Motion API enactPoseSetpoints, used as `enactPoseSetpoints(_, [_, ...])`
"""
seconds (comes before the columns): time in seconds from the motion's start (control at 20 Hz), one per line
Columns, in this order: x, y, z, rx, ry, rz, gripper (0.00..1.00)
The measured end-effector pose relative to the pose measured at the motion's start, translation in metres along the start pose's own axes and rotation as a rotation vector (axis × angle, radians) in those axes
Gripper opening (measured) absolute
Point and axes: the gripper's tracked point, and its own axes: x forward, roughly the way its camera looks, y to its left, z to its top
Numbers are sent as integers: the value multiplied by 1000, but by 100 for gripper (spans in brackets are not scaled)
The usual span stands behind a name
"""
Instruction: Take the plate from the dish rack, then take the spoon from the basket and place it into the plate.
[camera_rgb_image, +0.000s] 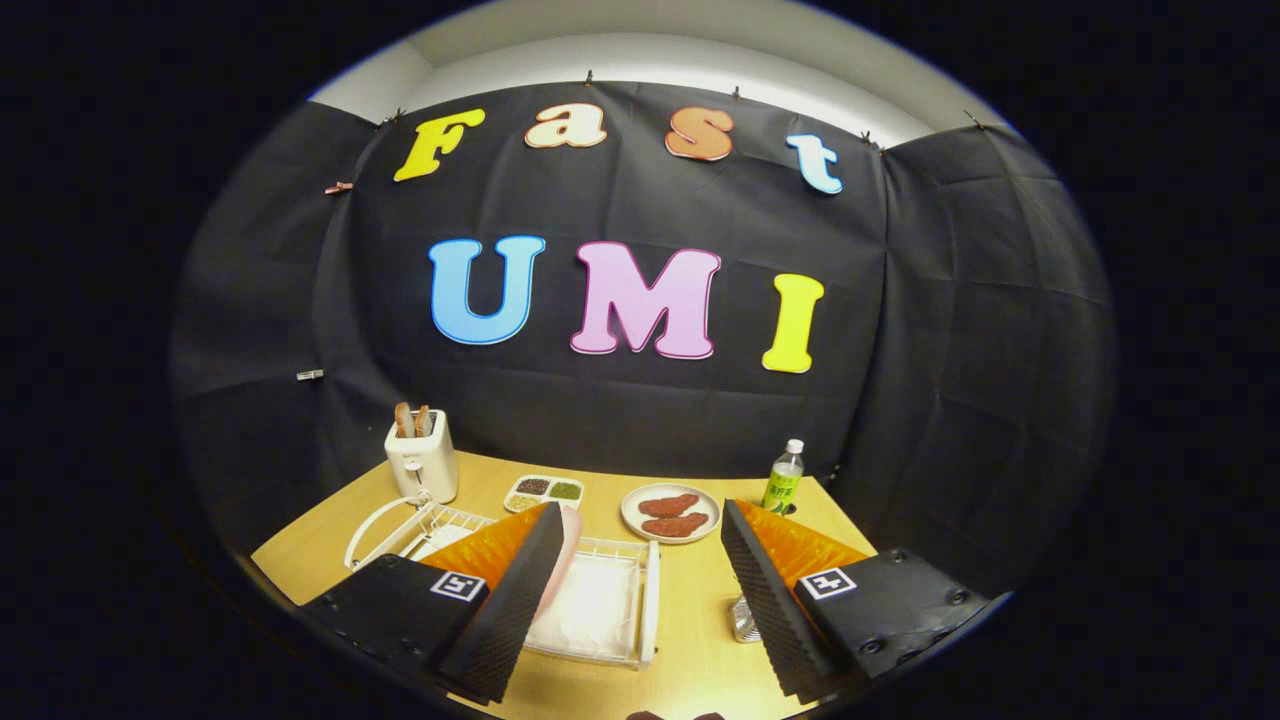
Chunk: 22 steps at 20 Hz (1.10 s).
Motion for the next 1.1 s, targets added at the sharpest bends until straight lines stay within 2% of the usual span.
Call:
enactPoseSetpoints(0.1, [18, 21, -3, -2, 23, 30, 97])
enactPoseSetpoints(0.3, [61, 42, -28, -36, 104, 13, 97])
enactPoseSetpoints(0.5, [95, 59, -72, 55, 257, -2, 95])
enactPoseSetpoints(0.6, [111, 58, -94, 104, 331, -26, 90])
enactPoseSetpoints(0.75, [122, 47, -128, 160, 432, -92, 76])
enactPoseSetpoints(0.9, [124, 59, -150, 303, 521, -88, 66])
enactPoseSetpoints(0.95, [125, 63, -156, 333, 545, -84, 56])
enactPoseSetpoints(1.0, [125, 67, -161, 354, 563, -82, 53])
enactPoseSetpoints(1.1, [128, 68, -163, 353, 561, -93, 39])
